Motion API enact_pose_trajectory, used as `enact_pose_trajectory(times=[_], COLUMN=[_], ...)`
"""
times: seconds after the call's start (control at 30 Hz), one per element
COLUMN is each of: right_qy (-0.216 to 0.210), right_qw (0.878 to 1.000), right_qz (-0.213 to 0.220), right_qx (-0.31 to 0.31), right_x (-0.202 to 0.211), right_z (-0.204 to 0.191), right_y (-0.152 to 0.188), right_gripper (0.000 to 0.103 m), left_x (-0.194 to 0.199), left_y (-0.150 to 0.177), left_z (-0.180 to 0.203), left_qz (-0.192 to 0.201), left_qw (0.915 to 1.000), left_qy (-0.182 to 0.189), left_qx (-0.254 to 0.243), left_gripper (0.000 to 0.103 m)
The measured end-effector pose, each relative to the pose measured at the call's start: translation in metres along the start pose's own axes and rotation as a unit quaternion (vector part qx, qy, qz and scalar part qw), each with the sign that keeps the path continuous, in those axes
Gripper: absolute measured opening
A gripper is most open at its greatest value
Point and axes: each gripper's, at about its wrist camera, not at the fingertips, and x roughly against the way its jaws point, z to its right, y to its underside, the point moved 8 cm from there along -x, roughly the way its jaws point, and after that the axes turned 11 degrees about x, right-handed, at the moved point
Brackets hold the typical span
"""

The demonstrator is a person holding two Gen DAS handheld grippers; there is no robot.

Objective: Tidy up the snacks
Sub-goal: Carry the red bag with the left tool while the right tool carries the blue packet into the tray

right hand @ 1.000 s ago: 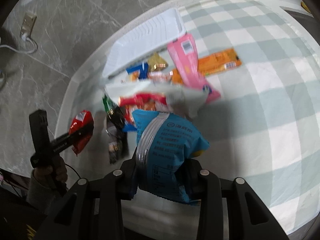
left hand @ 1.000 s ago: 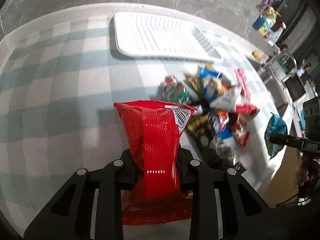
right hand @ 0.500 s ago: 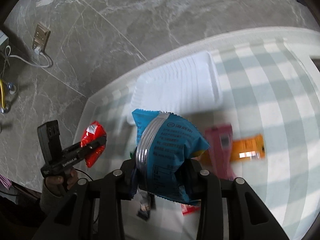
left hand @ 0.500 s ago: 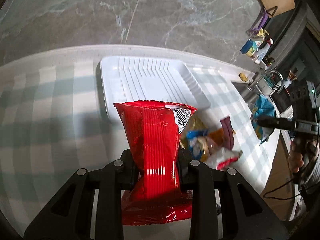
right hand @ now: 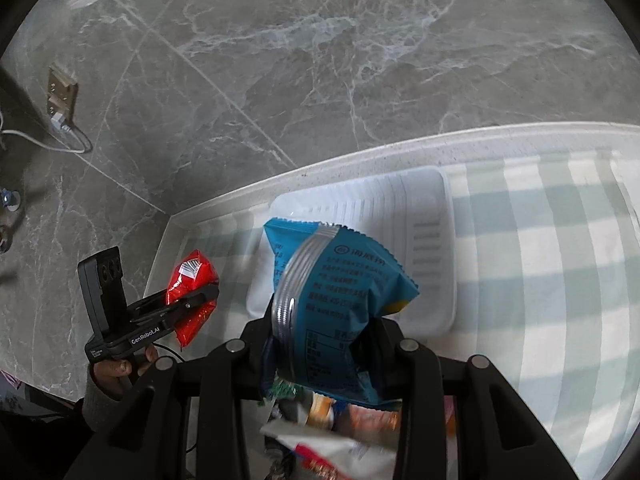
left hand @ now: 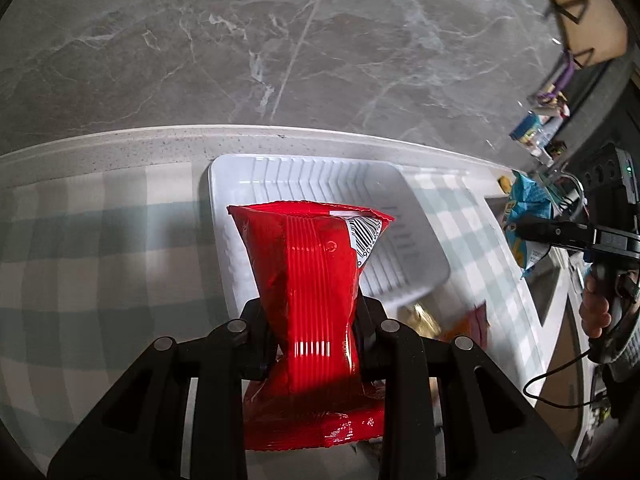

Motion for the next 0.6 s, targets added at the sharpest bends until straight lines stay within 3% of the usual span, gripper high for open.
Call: enact_pose_trajectory(times=[0.27,0.6], right_qy=[-0.003,0.01], right_qw=[0.999,0.997], right_qz=[-0.033,-0.07], right_qx=[-0.011,-0.025], right_x=[-0.052,-0.105], right_z=[0.033,0.061], right_y=[-0.024,-0.027], right_gripper=[0.038,0.038], left_x=[-0.044,-0.1], left_y=[-0.025,-0.041], left_z=[-0.011,-0.025], left_qz=[-0.019,-0.04], left_qw=[0.9994,0.9972], left_qy=[-0.02,-0.061], left_qx=[0.02,0.019], left_gripper=[0.026,0.027])
